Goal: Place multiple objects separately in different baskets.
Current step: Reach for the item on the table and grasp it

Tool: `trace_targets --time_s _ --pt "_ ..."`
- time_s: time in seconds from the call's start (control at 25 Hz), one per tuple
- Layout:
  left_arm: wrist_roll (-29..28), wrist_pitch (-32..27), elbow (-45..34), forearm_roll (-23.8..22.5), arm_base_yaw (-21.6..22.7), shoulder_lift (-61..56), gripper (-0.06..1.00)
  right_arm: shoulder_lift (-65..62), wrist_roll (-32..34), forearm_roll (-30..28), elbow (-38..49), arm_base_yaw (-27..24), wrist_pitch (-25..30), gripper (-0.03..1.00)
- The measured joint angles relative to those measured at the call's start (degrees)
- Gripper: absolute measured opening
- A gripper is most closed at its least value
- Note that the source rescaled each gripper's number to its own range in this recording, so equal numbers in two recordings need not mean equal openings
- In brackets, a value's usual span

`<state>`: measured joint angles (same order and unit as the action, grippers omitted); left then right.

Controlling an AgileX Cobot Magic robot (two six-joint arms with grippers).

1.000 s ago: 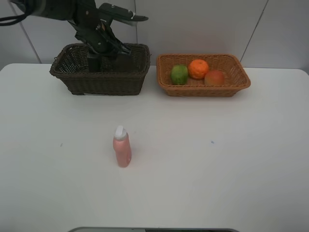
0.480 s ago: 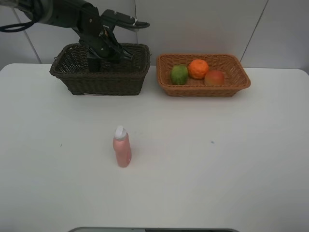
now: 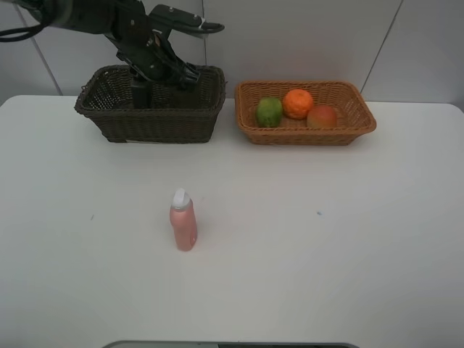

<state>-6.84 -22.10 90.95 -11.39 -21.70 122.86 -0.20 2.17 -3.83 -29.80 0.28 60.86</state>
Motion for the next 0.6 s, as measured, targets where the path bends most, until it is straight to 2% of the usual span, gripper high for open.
trace_targets --time_s 0.32,0.6 --pt "0.00 -4.16 0.00 0.52 -1.51 -6.08 0.96 0.00 0.00 0.00 0.00 0.00 0.00 1.00" --pt "0.00 -13.34 -0.32 3.88 -4.92 -13.61 0.96 0.00 0.00 0.00 0.00 0.00 0.00 1.00"
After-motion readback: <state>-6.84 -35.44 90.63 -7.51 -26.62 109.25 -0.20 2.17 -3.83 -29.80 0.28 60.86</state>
